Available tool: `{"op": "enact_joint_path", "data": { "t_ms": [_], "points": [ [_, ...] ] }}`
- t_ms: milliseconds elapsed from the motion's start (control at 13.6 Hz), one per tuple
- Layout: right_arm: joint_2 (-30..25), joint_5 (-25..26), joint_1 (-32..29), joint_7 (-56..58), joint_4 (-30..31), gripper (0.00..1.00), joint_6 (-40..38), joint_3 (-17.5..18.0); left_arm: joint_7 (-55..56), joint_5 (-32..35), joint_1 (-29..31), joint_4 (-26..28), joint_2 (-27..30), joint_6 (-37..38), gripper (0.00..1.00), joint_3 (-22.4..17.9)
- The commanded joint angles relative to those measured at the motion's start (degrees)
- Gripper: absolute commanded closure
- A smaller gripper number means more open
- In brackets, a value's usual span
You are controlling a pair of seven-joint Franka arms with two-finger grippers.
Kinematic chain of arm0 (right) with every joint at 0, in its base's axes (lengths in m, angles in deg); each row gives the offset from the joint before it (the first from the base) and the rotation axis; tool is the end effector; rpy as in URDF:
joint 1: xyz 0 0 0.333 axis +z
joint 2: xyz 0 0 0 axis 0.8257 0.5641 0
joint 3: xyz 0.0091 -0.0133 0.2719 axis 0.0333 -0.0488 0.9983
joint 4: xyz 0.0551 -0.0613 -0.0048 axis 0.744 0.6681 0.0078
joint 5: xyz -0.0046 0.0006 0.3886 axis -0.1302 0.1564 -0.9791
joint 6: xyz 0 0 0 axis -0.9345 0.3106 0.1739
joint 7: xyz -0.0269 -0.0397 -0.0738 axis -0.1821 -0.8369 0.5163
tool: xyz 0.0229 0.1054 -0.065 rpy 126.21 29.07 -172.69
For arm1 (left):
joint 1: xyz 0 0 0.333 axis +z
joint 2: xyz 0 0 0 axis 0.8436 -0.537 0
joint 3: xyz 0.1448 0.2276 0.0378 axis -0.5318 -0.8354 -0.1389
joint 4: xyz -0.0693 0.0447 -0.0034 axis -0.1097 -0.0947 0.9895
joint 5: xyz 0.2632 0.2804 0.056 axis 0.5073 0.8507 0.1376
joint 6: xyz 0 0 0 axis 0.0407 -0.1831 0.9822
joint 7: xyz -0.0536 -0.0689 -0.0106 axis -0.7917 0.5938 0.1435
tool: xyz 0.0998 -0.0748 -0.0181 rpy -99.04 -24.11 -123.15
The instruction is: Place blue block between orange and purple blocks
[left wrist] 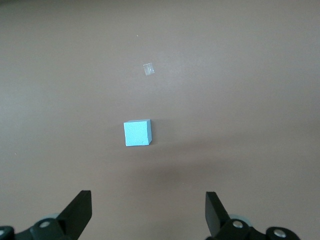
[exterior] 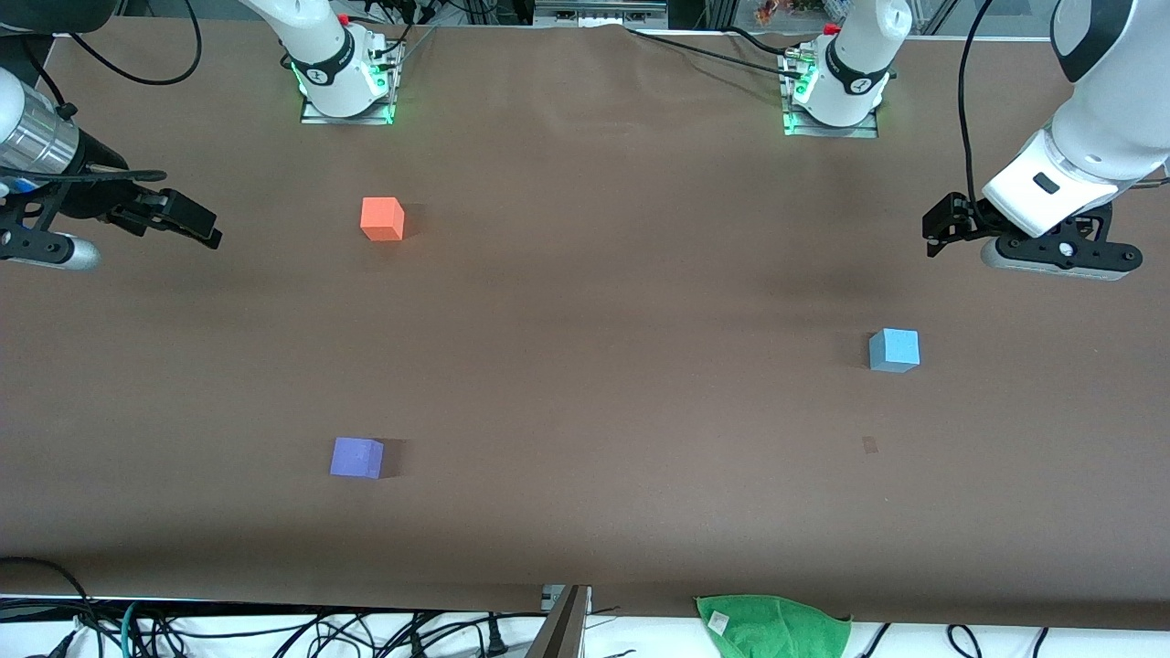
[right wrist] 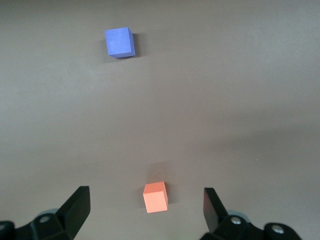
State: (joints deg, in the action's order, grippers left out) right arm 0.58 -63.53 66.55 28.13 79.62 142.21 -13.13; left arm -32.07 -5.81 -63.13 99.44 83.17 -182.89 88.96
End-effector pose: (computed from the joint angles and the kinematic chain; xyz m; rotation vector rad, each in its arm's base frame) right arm 0.5640 0.0602 0.5399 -3.0960 0.2781 0.0631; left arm 0.5503 -0.0591 0.4970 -3.0607 0.2240 -0.0069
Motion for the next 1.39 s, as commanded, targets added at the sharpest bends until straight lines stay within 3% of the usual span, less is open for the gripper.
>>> {"op": "enact_joint_path", "data": {
  "t_ms": [0,1319],
  "points": [
    [-0.2,-1.0,-0.1,0.2,-0.4,0.00,0.0,-0.2,-1.0,1.2,-0.1,-0.8,-0.1,0.2,0.00,0.1],
    [-0.2,-1.0,0.0,0.1,-0.4,0.00,0.0,0.1,0.7,-2.0,0.7,-0.8,-0.8,4.1,0.00,-0.6]
  ]
}}
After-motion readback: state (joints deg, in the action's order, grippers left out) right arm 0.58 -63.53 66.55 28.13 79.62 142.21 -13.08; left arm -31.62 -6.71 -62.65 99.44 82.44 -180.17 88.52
